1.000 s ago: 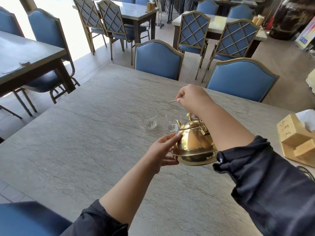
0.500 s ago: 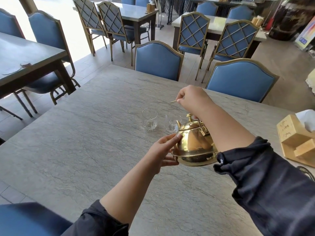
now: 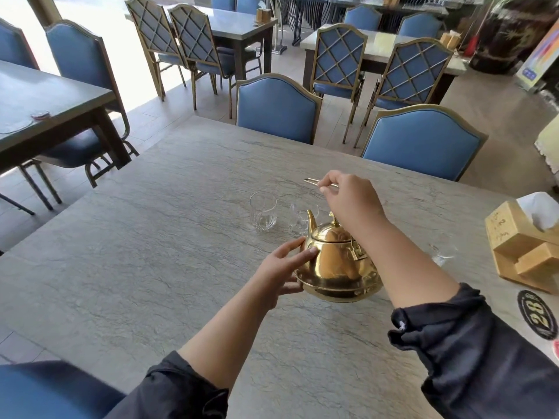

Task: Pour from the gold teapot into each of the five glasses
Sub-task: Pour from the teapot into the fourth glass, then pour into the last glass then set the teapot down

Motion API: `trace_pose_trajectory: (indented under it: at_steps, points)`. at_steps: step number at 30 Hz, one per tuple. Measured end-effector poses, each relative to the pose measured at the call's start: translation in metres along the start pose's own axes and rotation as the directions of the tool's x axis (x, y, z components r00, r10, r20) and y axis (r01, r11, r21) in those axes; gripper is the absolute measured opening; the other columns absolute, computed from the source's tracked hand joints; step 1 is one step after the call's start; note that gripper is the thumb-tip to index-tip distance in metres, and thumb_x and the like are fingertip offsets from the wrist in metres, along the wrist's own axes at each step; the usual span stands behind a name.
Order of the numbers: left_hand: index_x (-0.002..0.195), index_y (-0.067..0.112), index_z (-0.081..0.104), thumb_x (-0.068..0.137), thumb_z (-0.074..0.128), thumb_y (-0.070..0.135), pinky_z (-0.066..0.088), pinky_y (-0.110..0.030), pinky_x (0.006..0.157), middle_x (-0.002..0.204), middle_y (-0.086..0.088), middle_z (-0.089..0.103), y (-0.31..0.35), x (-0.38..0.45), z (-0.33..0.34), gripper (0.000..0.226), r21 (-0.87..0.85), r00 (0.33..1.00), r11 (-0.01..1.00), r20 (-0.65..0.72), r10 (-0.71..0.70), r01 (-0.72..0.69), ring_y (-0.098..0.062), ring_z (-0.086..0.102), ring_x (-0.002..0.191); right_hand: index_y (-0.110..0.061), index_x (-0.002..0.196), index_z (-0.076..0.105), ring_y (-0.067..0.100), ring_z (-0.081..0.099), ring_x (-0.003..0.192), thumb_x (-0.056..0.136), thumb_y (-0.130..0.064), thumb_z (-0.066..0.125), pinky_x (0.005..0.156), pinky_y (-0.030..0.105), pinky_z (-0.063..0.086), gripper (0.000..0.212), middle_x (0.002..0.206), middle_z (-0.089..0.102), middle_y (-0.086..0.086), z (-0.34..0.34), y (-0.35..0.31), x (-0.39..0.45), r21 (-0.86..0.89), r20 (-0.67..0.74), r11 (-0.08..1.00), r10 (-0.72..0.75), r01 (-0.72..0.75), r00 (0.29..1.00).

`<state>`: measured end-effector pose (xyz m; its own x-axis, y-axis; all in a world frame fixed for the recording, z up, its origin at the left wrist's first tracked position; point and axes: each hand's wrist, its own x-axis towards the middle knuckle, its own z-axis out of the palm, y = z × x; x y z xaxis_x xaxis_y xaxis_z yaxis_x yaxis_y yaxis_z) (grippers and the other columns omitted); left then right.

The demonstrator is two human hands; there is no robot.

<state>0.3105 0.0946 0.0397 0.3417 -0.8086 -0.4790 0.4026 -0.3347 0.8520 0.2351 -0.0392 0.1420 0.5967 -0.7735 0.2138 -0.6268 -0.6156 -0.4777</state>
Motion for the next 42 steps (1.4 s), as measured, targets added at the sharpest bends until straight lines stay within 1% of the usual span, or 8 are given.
trace_pose_trajectory:
  at_steps: [5,12,16,20,24,28,35,42]
  points:
    - [0.14,0.033,0.057,0.08,0.081,0.038,0.061,-0.024,0.062,0.111,-0.004,0.07,-0.001,-0.006,-0.006,0.064,-0.005,1.0,1.0,-0.019,-0.007,0.007,-0.021,0.073,0.093,-0.017,0.106,0.068,0.003,0.032,0.05,0.097,-0.021,0.055,0.045,0.02,0.024,0.015,0.073,0.053,0.002,0.006,0.001,-0.01,0.028,-0.026,0.999,-0.016,0.017,1.0]
    - [0.141,0.033,0.056,0.081,0.078,0.044,0.061,-0.029,0.07,0.111,-0.003,0.069,0.011,-0.016,-0.025,0.064,0.02,0.997,0.999,-0.071,0.042,-0.041,-0.022,0.07,0.097,-0.015,0.106,0.068,0.001,0.036,0.05,0.097,-0.02,0.056,0.045,0.018,0.026,0.016,0.074,0.055,0.0,0.001,-0.03,0.001,0.032,-0.019,0.993,-0.11,0.11,0.994]
    - [0.141,0.033,0.056,0.082,0.075,0.05,0.062,-0.032,0.075,0.111,0.001,0.066,0.021,-0.019,-0.038,0.065,0.024,0.993,0.998,-0.105,0.052,-0.05,-0.026,0.069,0.098,-0.015,0.104,0.069,0.015,0.053,0.071,0.097,-0.019,0.057,0.061,0.024,0.039,0.015,0.09,0.063,0.005,0.003,-0.055,0.018,0.036,0.024,0.992,-0.123,0.122,0.992]
    - [0.142,0.034,0.056,0.081,0.073,0.054,0.063,-0.032,0.074,0.123,-0.005,0.066,0.025,-0.018,-0.05,0.067,0.008,0.989,0.999,-0.139,0.051,-0.05,-0.028,0.071,0.1,-0.014,0.105,0.07,0.018,0.053,0.081,0.097,-0.019,0.057,0.068,0.029,0.044,0.016,0.102,0.067,0.008,0.011,-0.074,0.037,0.011,0.082,0.992,-0.125,0.125,0.989]
    - [0.141,0.034,0.057,0.081,0.072,0.057,0.064,-0.031,0.073,0.121,-0.006,0.068,0.026,-0.015,-0.054,0.066,-0.019,0.988,0.999,-0.15,0.047,-0.05,-0.024,0.075,0.088,-0.015,0.103,0.071,0.023,0.063,0.078,0.096,-0.02,0.058,0.072,0.039,0.058,0.015,0.095,0.069,0.009,0.019,-0.084,0.051,-0.023,0.144,0.993,-0.109,0.114,0.984]
    - [0.14,0.033,0.058,0.084,0.068,0.059,0.064,-0.032,0.075,0.11,-0.001,0.07,0.026,-0.013,-0.054,0.062,-0.033,0.987,0.998,-0.155,0.041,-0.046,-0.019,0.075,0.078,-0.013,0.101,0.072,0.027,0.067,0.08,0.095,-0.019,0.059,0.074,0.043,0.06,0.015,0.088,0.064,0.007,0.023,-0.09,0.06,-0.047,0.183,0.994,-0.091,0.101,0.979]
    - [0.141,0.032,0.057,0.087,0.065,0.058,0.062,-0.039,0.086,0.108,0.0,0.068,0.026,-0.01,-0.05,0.06,-0.048,0.987,0.998,-0.158,0.033,-0.041,-0.024,0.074,0.087,-0.014,0.101,0.073,0.025,0.066,0.082,0.094,-0.021,0.061,0.073,0.038,0.059,0.015,0.093,0.069,0.009,0.029,-0.09,0.068,-0.093,0.201,0.99,-0.087,0.107,0.976]
    - [0.14,0.032,0.058,0.087,0.065,0.058,0.062,-0.041,0.088,0.11,-0.001,0.069,0.022,-0.007,-0.044,0.059,-0.067,0.984,0.997,-0.177,0.018,-0.03,-0.034,0.074,0.102,-0.013,0.102,0.073,0.025,0.064,0.076,0.096,-0.019,0.059,0.073,0.039,0.06,0.016,0.088,0.064,0.007,0.028,-0.086,0.068,-0.084,0.227,0.992,-0.076,0.097,0.971]
